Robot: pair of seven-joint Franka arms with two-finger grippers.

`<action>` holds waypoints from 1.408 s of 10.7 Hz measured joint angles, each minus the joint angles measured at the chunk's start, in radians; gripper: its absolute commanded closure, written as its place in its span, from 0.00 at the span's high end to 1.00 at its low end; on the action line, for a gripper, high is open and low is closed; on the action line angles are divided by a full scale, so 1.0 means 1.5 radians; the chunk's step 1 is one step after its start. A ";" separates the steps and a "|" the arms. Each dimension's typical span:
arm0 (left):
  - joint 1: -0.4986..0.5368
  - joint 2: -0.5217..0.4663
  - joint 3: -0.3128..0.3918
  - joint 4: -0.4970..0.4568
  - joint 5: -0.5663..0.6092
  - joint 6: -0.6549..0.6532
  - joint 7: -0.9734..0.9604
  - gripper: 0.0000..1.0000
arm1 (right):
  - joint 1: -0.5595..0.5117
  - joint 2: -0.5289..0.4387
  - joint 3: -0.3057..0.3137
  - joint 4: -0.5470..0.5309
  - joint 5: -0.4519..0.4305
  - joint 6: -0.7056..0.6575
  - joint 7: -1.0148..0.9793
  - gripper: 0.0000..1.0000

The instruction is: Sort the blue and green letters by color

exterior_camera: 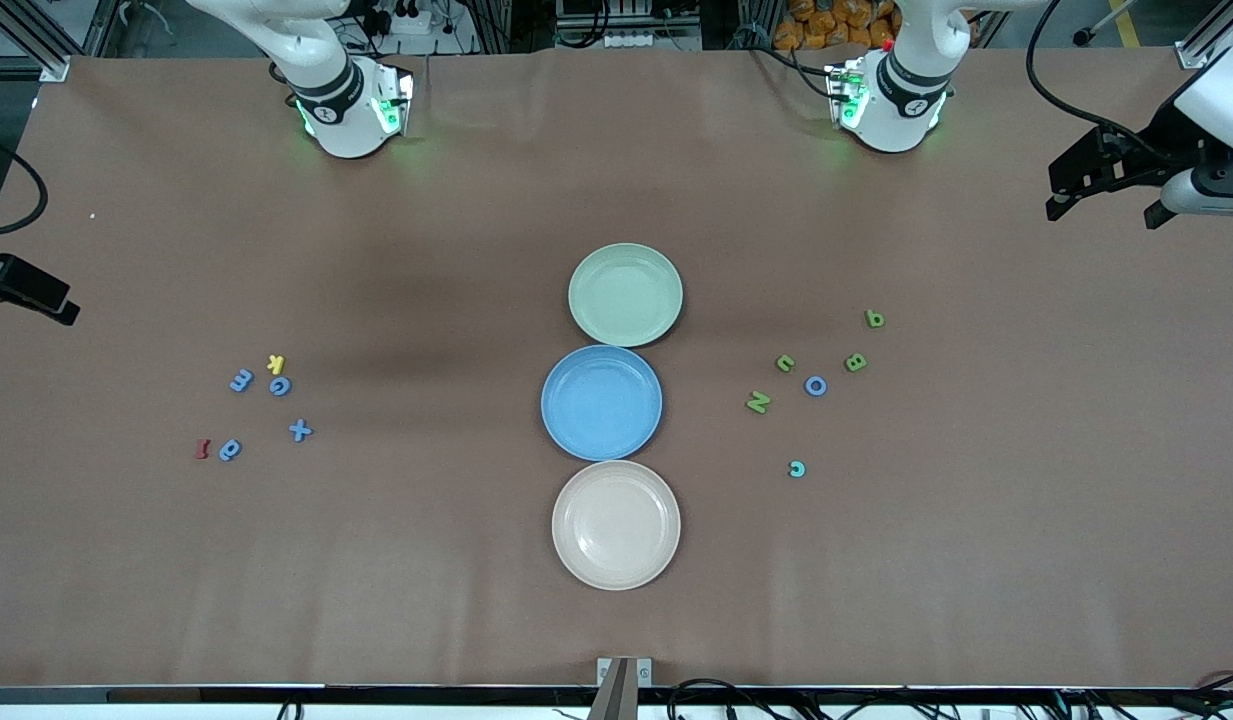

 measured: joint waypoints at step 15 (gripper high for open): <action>0.006 0.034 0.002 -0.038 0.000 0.011 -0.011 1.00 | 0.000 0.006 -0.001 -0.003 0.000 0.008 0.000 1.00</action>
